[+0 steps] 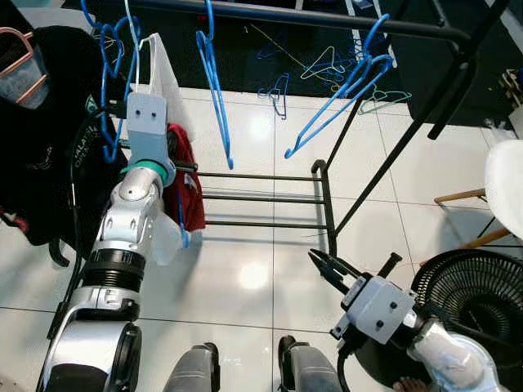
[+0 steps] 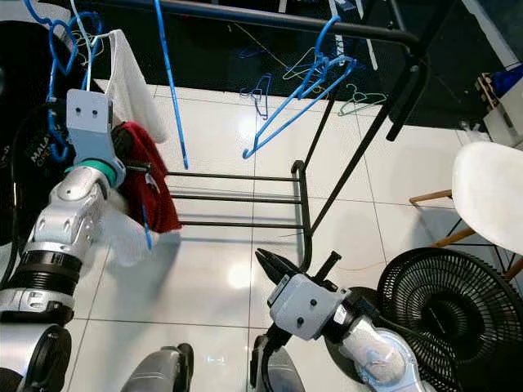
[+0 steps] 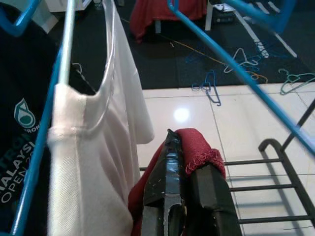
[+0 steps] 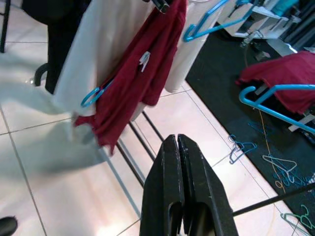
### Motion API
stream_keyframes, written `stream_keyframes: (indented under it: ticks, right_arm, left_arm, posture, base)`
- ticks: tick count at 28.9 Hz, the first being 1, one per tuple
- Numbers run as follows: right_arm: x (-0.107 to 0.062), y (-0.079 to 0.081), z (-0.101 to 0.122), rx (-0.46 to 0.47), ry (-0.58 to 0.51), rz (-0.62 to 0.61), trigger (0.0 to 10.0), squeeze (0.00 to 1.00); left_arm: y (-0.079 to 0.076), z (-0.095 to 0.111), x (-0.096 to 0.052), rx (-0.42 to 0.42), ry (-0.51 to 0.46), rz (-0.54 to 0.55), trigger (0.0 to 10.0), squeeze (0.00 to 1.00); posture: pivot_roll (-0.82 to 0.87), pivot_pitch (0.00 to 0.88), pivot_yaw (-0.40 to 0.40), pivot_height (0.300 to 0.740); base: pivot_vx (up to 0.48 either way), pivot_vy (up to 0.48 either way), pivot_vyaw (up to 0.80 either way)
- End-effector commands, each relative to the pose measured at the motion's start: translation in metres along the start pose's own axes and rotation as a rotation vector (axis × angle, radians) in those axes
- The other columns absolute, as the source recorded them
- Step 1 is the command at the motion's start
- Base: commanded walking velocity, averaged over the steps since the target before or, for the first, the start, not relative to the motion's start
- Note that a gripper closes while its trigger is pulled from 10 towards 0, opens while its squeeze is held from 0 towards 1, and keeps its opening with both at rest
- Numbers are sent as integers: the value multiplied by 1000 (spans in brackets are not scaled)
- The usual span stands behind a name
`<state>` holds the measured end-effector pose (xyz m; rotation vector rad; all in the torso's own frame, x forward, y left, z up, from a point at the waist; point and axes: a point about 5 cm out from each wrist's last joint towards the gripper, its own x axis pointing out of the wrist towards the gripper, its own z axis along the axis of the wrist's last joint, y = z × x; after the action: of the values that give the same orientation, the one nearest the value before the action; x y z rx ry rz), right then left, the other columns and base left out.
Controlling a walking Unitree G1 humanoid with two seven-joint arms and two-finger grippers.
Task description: Hang hanger
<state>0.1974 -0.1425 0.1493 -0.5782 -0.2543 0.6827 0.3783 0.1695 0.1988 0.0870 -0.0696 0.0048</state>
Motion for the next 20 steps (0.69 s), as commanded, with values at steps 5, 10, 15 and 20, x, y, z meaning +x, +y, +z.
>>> stream_keyframes:
  ticks: [5,10,15,20]
  right_arm:
    - [12,2,-12,-55,30,-68,10000,0]
    - [32,8,-19,-67,23,-67,10000,0]
    - [55,20,-25,-96,19,-12,10000,0]
    - [62,25,-29,-130,21,35,10000,0]
  left_arm:
    - [-11,33,-3,-44,-137,-63,0,0]
    - [-25,61,-9,-72,-237,-137,0,0]
    - [-43,90,-19,-108,-332,-205,0,0]
    - [-46,103,-24,-133,-373,-222,0,0]
  posture:
    - [-150,160,43,733]
    - [-141,152,50,733]
    - [-130,147,50,733]
    - [-125,144,48,733]
  base:
    - [0,0,0]
    - [0,0,0]
    - [0,0,0]
    - [0,0,0]
